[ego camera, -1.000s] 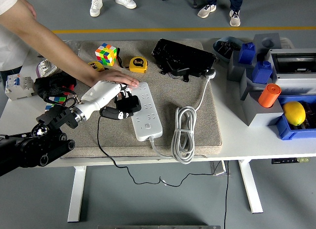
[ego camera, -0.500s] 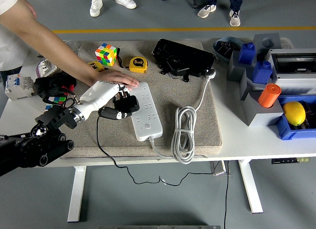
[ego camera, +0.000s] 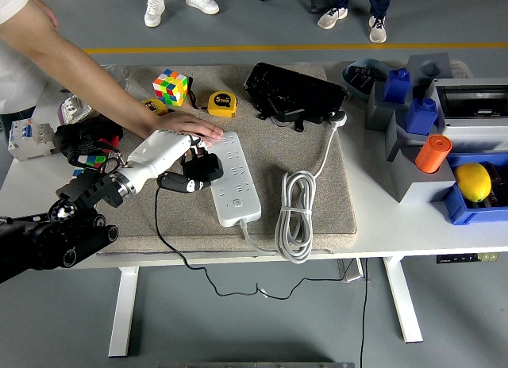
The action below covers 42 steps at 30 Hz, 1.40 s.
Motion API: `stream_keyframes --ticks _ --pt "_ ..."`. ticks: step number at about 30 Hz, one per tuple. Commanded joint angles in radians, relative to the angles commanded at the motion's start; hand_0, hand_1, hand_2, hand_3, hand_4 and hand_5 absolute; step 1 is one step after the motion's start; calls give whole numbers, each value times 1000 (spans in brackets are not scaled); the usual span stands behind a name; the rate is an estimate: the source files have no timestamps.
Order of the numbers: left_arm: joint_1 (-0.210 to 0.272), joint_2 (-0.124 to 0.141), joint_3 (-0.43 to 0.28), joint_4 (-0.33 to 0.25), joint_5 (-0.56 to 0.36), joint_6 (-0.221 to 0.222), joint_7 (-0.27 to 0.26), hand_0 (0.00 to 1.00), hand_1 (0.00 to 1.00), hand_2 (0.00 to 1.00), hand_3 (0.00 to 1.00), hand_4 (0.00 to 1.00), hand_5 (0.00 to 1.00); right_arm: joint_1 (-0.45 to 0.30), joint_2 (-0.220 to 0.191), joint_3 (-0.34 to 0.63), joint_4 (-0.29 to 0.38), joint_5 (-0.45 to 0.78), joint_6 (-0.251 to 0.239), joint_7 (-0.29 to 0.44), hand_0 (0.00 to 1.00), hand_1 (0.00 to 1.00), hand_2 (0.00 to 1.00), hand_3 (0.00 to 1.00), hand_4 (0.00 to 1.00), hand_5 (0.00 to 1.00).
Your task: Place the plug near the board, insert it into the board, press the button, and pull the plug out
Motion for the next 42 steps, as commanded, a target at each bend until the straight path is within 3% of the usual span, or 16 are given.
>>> stream_keyframes --ticks 13,14,19,20,37,38,42 --pt "-2 -1 0 2 0 -6 6 309 362 363 510 858 166 1 0 1 0 0 0 0 696 697 667 571 998 492" --pt "-2 0 -1 2 -2 -8 7 377 485 503 550 907 191 0 0 1 0 0 0 0 697 696 667 571 998 492" --pt "1 0 -4 3 1 -17 21 377 485 503 550 907 191 0 0 0 0 0 0 0 697 696 667 571 998 492" --pt "1 0 -5 3 2 -16 22 457 522 526 567 998 284 0 0 0 0 0 0 0 697 696 667 571 998 492" --pt "0 3 -16 -1 2 -31 24 523 543 541 585 998 371 0 1 2 0 0 0 0 697 696 667 571 998 492" --pt "0 3 -17 -2 3 -33 26 553 574 576 653 998 489 0 1 2 0 -1 0 0 697 696 667 571 998 491" --pt "1 4 -22 -2 -4 -45 29 553 574 576 653 998 489 0 2 3 0 -1 1 0 697 696 667 571 998 491"
